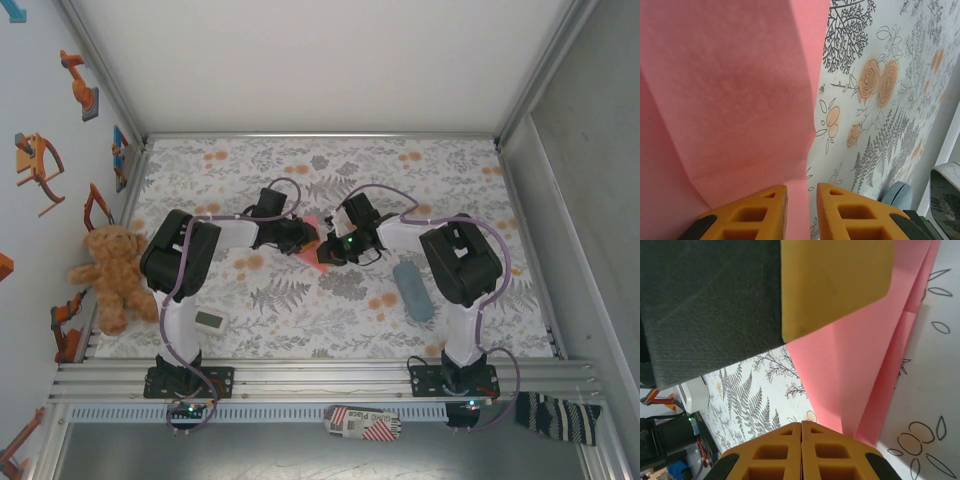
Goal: Fold a paper plane with a square sheet of paper (pick it up from the middle)
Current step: Fourth fold the wing at the center of the table.
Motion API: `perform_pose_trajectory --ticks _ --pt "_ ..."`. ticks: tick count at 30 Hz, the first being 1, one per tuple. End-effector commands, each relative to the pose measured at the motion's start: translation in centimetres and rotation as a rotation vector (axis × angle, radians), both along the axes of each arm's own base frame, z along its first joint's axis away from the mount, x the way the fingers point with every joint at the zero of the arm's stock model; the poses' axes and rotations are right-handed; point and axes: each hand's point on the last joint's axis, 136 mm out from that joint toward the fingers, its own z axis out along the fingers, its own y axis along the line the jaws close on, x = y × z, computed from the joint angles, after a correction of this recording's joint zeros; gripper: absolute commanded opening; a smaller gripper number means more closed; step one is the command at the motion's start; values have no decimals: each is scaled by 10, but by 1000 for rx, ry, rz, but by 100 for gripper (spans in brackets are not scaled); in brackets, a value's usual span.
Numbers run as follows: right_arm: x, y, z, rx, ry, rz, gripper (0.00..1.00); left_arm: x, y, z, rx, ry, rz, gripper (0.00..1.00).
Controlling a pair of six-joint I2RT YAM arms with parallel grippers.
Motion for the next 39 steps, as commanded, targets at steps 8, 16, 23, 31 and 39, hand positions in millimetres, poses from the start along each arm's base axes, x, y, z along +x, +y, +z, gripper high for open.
perform_pose_trajectory --ticks 8,16,23,31,39 --pt "-1 -5 -12 -56 9 0 7 -24 20 -47 135 140 11 23" --pt "-6 -7 -20 -67 36 3 7 -24 20 -47 139 143 9 23" --pt "-7 -9 -26 -83 47 2 7 -26 22 -50 150 154 12 23" --pt "-9 -14 -31 -108 51 -4 7 -27 26 -54 173 176 20 23" --pt "-14 -22 -40 -159 67 -3 7 -29 33 -60 220 204 33 23"
